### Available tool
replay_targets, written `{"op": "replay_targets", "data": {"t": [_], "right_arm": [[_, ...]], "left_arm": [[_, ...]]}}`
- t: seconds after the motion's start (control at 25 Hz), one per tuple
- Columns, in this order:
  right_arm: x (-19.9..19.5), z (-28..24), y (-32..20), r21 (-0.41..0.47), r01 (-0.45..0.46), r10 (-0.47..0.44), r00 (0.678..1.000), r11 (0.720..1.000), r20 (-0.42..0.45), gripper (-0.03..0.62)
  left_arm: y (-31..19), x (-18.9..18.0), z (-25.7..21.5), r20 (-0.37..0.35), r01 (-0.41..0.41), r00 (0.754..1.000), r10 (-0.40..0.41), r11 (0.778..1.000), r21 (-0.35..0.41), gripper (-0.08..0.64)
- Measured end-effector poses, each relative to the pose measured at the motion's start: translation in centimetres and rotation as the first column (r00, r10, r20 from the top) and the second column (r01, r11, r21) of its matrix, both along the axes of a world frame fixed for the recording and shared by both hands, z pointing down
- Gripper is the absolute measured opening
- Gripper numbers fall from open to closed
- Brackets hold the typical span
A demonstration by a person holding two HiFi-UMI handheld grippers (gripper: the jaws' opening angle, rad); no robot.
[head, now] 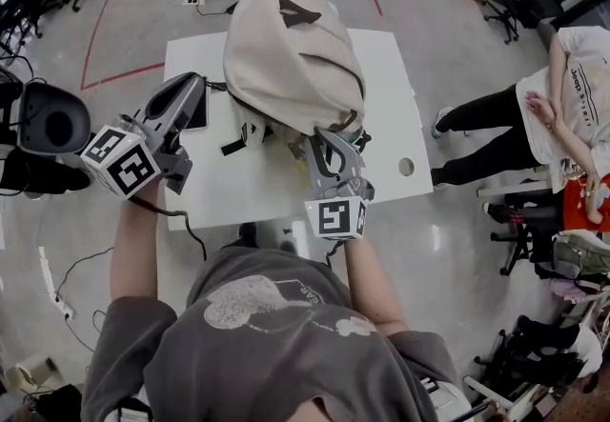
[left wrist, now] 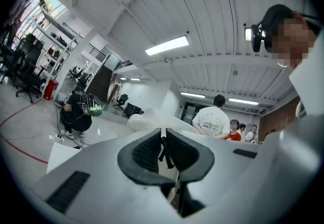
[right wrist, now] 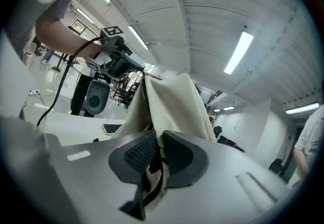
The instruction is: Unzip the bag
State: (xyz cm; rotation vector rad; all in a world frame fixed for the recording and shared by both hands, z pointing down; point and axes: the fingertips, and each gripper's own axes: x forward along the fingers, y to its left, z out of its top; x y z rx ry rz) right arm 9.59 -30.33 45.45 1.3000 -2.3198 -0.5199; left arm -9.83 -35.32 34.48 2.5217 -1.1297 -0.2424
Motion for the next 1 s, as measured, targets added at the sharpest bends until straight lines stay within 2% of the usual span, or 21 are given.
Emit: {"op": "replay_targets", "data": {"t": [0.12, 0.2, 0.24, 0.28, 0.32, 0.4, 0.48, 0.56, 0.84, 1.0], "right_arm": [[0.2, -0.1, 0.0, -0.001, -0.002, 0.002, 1.0, 1.0, 0.002, 0.046], [0.3, 0.1, 0.0, -0.008, -0.006, 0.006, 1.0, 1.0, -0.002, 0.046], [0.5, 0.3, 0.0, -0.016, -0.009, 0.009, 1.0, 1.0, 0.002, 0.046], [0.6, 0.4, 0.0, -0.023, -0.01, 0.01, 1.0, 1.0, 0.006, 0.046], [0.6, 0.4, 0.0, -0.024, -0.012, 0.012, 1.0, 1.0, 0.002, 0.047], [0.7, 0.4, -0.1, -0.022, -0.021, 0.021, 1.0, 1.0, -0.012, 0.046], [0.9, 0.5, -0.3, -0.033, -0.028, 0.028, 1.0, 0.999, 0.013, 0.046], [1.1, 0.6, -0.4, -0.035, -0.029, 0.03, 0.999, 0.999, 0.024, 0.046], [1.1, 1.0, -0.5, -0.043, -0.026, 0.028, 0.999, 0.999, 0.037, 0.048], [0.6, 0.2, -0.4, -0.024, 0.002, 0.0, 0.995, 1.0, 0.096, 0.054]], "left_arm": [[-1.6, -1.0, 0.7, -0.044, 0.015, 0.999, -0.016, 1.0, -0.02, 0.041], [-3.2, -2.6, 0.6, -0.078, 0.07, 0.994, -0.072, 0.997, -0.025, 0.044], [-4.1, -3.7, 0.3, -0.09, 0.108, 0.99, -0.109, 0.994, -0.016, 0.008], [-4.9, -4.5, -0.2, -0.085, 0.136, 0.987, -0.135, 0.991, 0.001, 0.009], [-5.3, -4.8, -0.5, -0.05, 0.147, 0.988, -0.145, 0.989, 0.027, 0.009], [-5.3, -3.9, -0.9, 0.073, 0.133, 0.987, -0.14, 0.987, 0.091, 0.008], [-4.8, -3.2, -0.9, 0.152, 0.121, 0.978, -0.141, 0.984, 0.133, 0.008], [-4.5, -3.1, -0.5, 0.18, 0.129, 0.971, -0.154, 0.981, 0.147, 0.008], [-3.1, -3.8, 2.6, 0.214, 0.173, 0.958, -0.191, 0.98, 0.099, 0.009], [-1.6, -2.7, 4.1, 0.258, 0.172, 0.947, -0.191, 0.98, 0.096, 0.018]]}}
